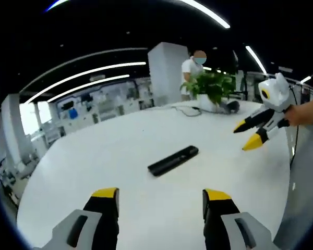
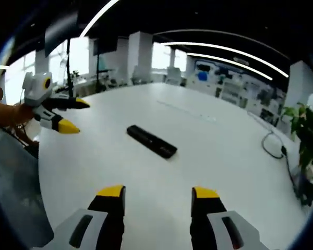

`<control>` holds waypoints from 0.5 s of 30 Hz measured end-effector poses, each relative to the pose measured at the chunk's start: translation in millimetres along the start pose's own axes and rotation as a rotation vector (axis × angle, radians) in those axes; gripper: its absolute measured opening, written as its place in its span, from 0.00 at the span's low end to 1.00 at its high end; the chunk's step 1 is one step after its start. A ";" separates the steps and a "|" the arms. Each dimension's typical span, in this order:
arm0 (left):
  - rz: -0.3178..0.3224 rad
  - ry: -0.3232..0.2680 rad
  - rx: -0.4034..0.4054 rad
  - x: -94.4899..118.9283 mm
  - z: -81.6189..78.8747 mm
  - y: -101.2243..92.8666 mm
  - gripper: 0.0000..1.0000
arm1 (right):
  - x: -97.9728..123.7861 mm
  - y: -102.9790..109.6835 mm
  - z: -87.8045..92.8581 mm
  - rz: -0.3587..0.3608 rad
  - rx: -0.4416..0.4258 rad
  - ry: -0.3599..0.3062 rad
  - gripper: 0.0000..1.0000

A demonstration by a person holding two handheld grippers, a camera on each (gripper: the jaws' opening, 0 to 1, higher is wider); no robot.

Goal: Press the specified remote control buttons in sequence, fully releasing each button before pressing the next.

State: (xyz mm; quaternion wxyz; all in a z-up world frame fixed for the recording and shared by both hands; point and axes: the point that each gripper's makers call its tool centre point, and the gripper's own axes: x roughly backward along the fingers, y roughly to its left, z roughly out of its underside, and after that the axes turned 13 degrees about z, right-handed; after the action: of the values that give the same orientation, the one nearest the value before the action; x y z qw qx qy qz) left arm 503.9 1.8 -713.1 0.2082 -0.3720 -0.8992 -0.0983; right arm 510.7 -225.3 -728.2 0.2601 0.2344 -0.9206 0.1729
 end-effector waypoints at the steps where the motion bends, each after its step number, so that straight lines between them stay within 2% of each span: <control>1: 0.005 0.005 0.001 2.6 2.3 -3.5 0.66 | 2.9 1.0 0.5 -0.001 -0.001 0.001 0.47; 7: 0.023 0.023 -0.001 16.1 6.4 -19.5 0.66 | 22.2 2.9 4.3 0.007 -0.013 0.002 0.47; 11: 0.031 0.014 0.008 30.6 0.6 -31.7 0.66 | 38.9 4.5 3.2 0.016 -0.018 -0.011 0.47; 15: 0.027 0.005 0.001 44.9 -4.3 -39.7 0.65 | 57.6 7.0 0.3 0.022 -0.072 -0.031 0.46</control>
State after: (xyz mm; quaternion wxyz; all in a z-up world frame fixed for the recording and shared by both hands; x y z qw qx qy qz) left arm 448.4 0.6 -690.1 0.2119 -0.3837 -0.8937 -0.0957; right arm 463.4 -239.3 -697.5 0.2520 0.2175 -0.9327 0.1389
